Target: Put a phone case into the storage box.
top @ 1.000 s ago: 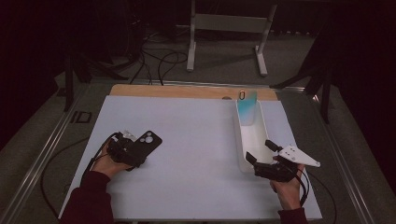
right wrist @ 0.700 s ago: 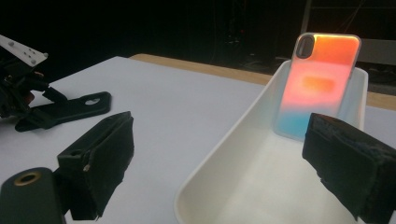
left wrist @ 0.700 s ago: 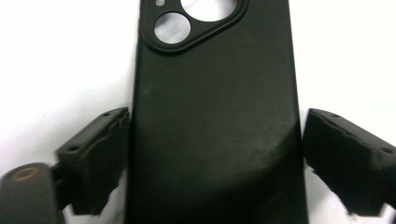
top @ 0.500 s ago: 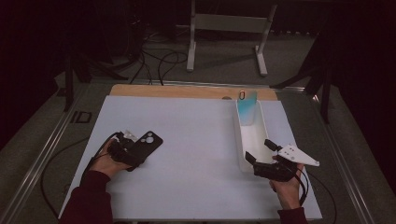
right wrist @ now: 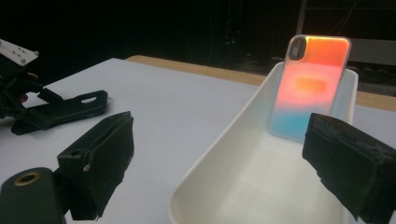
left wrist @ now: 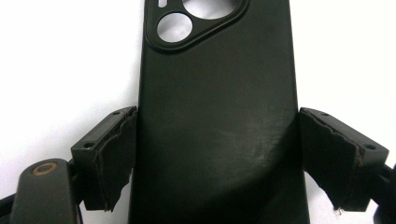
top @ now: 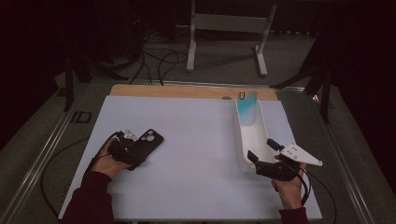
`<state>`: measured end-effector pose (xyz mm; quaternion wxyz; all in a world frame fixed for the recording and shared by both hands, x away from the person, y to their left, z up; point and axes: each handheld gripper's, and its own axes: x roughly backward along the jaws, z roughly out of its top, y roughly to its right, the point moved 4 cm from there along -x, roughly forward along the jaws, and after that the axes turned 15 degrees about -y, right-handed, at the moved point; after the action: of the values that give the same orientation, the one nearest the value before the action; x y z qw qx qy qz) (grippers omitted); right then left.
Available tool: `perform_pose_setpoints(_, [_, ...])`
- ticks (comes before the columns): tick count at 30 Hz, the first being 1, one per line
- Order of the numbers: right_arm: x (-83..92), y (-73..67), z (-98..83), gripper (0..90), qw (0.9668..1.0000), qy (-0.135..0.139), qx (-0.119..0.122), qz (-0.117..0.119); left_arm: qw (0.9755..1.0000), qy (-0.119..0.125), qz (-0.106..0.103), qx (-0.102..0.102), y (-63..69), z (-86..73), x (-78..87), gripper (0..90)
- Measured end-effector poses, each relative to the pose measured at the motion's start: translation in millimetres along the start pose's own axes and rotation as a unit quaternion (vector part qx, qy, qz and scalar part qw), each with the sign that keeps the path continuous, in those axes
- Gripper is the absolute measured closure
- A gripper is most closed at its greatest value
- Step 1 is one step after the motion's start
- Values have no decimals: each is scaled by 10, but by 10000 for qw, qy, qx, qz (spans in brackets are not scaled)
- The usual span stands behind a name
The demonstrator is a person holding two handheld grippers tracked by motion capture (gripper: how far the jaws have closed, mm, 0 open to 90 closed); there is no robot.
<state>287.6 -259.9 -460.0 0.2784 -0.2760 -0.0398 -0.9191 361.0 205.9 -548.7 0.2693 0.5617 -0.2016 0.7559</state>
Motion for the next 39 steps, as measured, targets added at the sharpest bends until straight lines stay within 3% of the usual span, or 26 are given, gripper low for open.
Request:
perform_pose_setpoints(23, [-29, -6, 27, 85, 10000, -22, -7, -27, 9985, 535, 102, 88, 51, 64, 223, 158])
perform_pose_setpoints(35, [-63, 1, 30, 85, 9999, 85, 58, 7, 9968, 778, 153, -43, 162, 183, 331, 157])
perform_pose_setpoints(39, [-70, -6, 30, 100, 10000, -21, 3, 48, 9962, 853, 149, -46, 189, 219, 348, 157])
